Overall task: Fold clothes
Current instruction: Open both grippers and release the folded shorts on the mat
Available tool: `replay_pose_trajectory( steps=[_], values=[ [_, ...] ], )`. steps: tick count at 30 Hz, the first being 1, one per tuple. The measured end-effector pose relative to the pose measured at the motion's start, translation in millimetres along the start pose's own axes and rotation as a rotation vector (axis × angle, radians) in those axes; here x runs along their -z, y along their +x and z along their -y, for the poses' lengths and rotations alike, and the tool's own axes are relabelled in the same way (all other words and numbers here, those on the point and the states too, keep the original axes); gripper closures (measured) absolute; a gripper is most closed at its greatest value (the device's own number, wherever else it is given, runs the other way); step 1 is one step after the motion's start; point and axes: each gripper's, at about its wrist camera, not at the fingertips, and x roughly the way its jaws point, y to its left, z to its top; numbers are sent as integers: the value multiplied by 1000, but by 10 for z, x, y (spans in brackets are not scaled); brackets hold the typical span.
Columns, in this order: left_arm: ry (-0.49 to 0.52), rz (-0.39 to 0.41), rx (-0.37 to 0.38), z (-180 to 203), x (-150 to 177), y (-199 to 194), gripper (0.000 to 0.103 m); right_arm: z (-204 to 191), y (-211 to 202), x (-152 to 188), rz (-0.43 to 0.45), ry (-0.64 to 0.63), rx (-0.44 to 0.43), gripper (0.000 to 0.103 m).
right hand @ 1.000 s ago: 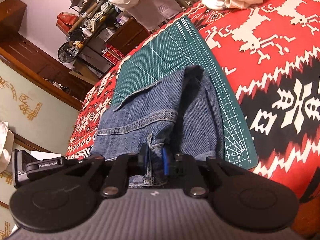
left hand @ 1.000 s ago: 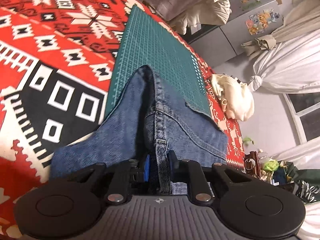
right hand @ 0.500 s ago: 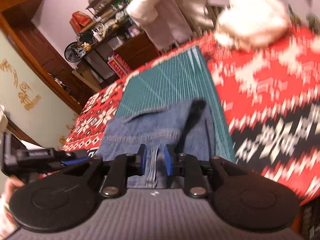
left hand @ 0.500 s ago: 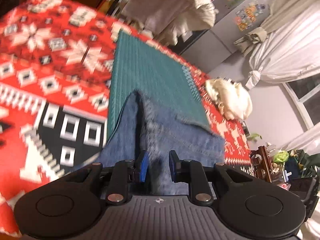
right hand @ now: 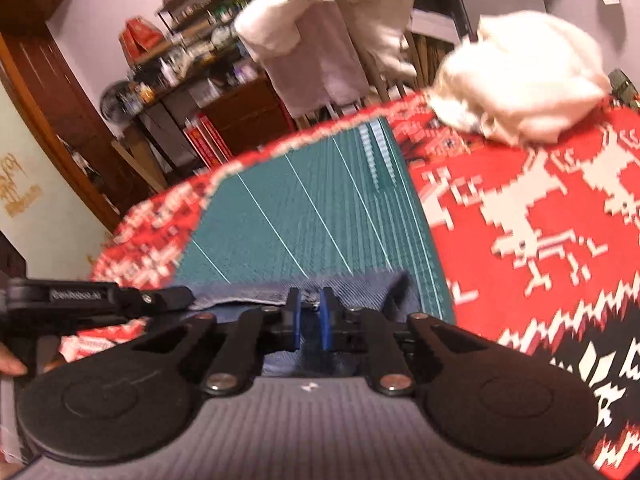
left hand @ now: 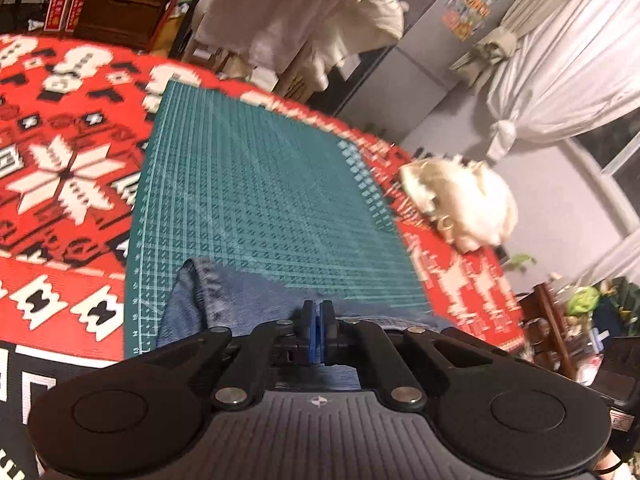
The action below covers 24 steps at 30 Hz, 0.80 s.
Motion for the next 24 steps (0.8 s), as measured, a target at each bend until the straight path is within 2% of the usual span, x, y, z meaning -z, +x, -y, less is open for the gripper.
replay_pose_trajectory(
  steps=[1, 4, 8, 14, 21, 24],
  values=[
    [-2, -2, -1, -40, 18, 9, 102, 24, 46, 34, -14, -3, 3, 100],
    [6, -4, -2, -129, 72, 22, 100, 70, 96, 136, -18, -24, -1, 103],
    [7, 10, 14, -205, 128, -1, 100, 112, 76, 198, -11, -38, 1, 103],
    [-45, 10, 40, -319, 141, -98, 100, 210, -29, 213, -20, 0, -1, 103],
    [-17, 37, -12, -221, -34, -191, 103, 127, -230, 55, 36, -20, 7, 100],
    [-10, 51, -25, -184, -163, -166, 103, 81, -132, -74, 43, -28, 13, 100]
  ],
)
